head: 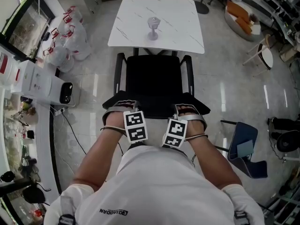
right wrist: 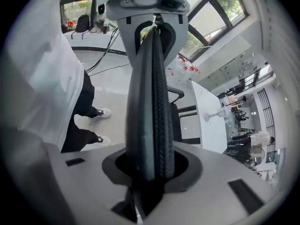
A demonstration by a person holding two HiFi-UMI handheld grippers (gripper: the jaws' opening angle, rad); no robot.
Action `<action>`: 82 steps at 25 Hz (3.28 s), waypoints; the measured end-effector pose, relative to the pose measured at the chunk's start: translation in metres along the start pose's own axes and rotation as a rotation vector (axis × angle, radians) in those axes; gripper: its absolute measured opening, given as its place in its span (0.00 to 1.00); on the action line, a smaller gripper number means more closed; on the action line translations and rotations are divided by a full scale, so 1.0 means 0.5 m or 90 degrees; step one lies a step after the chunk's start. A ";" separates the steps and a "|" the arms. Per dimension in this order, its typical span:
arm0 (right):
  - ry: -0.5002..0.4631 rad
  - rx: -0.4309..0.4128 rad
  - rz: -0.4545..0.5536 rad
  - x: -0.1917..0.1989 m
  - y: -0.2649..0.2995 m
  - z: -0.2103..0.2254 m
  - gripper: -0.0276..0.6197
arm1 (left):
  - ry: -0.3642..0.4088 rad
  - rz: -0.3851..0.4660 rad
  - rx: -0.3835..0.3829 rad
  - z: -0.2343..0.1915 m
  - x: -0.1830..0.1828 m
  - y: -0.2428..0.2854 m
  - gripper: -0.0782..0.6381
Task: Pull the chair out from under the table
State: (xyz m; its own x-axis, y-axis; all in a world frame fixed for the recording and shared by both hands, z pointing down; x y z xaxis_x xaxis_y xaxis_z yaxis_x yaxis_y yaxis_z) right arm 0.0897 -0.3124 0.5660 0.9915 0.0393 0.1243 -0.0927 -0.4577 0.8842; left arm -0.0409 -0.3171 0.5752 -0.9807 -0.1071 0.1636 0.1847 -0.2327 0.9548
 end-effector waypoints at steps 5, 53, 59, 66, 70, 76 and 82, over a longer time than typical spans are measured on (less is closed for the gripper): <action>-0.016 -0.024 -0.003 0.000 0.002 -0.007 0.17 | 0.046 -0.014 0.002 0.008 0.001 0.008 0.25; 0.001 -0.078 0.003 -0.007 -0.047 -0.060 0.12 | 0.068 -0.027 0.059 0.061 -0.012 -0.010 0.19; -0.010 -0.078 0.012 -0.002 -0.069 -0.110 0.11 | 0.055 -0.029 0.058 0.117 -0.020 -0.020 0.19; -0.015 -0.078 0.019 -0.003 -0.112 -0.190 0.11 | 0.047 -0.033 0.059 0.204 -0.024 -0.045 0.20; -0.017 -0.075 0.022 0.001 -0.131 -0.227 0.11 | 0.045 -0.040 0.053 0.247 -0.030 -0.054 0.19; -0.025 -0.066 0.034 0.009 -0.160 -0.282 0.11 | 0.042 -0.055 0.048 0.309 -0.041 -0.068 0.19; -0.030 -0.068 0.046 0.018 -0.188 -0.335 0.11 | 0.031 -0.064 0.048 0.370 -0.052 -0.080 0.20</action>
State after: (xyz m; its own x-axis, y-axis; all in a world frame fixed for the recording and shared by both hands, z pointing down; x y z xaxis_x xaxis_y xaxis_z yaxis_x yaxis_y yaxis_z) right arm 0.0921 -0.1201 0.5595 0.9849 -0.0329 0.1697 -0.1700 -0.3609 0.9170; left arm -0.0345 -0.1262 0.5786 -0.9893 -0.1347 0.0556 0.0787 -0.1722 0.9819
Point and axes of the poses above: the fingertips, and each gripper's own axes: y forward along the fingers, z to its right, x out of its underside, the point moved 5 cm from there along -y, backward along the fingers, and after that the axes turned 5 degrees about y, right-handed, at the moved point
